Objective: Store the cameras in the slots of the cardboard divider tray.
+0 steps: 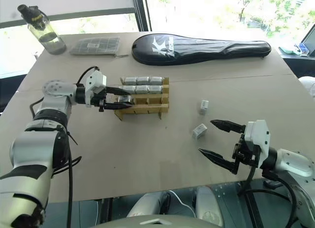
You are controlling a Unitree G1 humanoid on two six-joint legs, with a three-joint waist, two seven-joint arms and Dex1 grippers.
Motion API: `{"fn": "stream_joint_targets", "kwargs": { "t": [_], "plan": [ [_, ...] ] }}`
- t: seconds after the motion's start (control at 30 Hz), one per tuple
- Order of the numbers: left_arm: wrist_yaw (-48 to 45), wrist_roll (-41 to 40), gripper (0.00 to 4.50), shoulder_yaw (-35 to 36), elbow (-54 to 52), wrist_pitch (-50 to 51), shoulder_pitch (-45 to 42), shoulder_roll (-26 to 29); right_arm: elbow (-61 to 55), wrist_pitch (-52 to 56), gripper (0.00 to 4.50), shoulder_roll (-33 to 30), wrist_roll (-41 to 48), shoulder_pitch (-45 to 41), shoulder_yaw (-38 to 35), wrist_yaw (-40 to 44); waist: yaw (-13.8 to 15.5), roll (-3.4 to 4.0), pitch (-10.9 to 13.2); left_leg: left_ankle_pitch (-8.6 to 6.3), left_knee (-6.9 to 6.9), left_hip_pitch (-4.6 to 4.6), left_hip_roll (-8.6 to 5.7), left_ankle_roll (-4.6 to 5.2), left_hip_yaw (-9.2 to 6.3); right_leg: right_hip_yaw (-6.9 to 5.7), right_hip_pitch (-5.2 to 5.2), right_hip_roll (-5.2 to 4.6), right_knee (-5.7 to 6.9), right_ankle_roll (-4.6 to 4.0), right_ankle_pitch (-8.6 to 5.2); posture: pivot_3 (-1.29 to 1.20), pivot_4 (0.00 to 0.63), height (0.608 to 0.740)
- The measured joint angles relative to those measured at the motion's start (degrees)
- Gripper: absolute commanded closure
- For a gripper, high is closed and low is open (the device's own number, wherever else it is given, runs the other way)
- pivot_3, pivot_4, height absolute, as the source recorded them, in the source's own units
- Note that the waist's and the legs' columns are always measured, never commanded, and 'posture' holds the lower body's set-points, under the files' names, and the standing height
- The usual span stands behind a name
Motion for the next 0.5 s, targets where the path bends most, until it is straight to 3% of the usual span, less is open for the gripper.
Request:
{"fn": "stream_joint_targets", "kwargs": {
  "t": [0.03,0.37,0.43,0.5],
  "plan": [
    [0.1,0.0,0.06,0.5,0.0,-0.3,0.0,0.0,0.0,0.1,0.00,0.0,0.0,0.0,0.0,0.0,-0.1,0.00,0.0,0.00,0.00,0.00,0.00,0.00,0.00,0.01,0.00,0.00,0.01,0.00,0.00,0.00,0.150,0.740],
    [-0.1,-4.3,0.06,4.3,-0.5,3.0,-0.3,0.8,0.0,0.1,0.00,0.0,0.1,0.2,0.0,0.0,-0.1,-0.01,0.0,0.00,0.01,0.00,0.00,0.00,0.01,0.02,-0.02,0.00,0.06,0.00,0.00,0.00,0.150,0.740],
    [-0.2,-9.1,0.06,2.2,-4.2,6.9,0.7,1.7,0.0,0.0,0.00,0.0,-0.1,0.6,0.1,0.1,-0.1,-0.01,0.0,0.00,0.03,-0.01,0.00,0.00,0.00,0.03,-0.02,0.00,0.10,0.00,0.00,0.00,0.150,0.740],
    [-0.1,-18.8,0.06,-4.1,-15.9,14.4,6.4,6.5,0.3,-0.3,0.00,-0.5,-0.9,0.8,0.2,1.1,-0.8,-0.01,0.0,0.00,-0.02,0.00,0.01,0.00,0.05,0.19,-0.07,-0.04,0.40,0.00,0.00,0.00,0.150,0.740]
  ]
}}
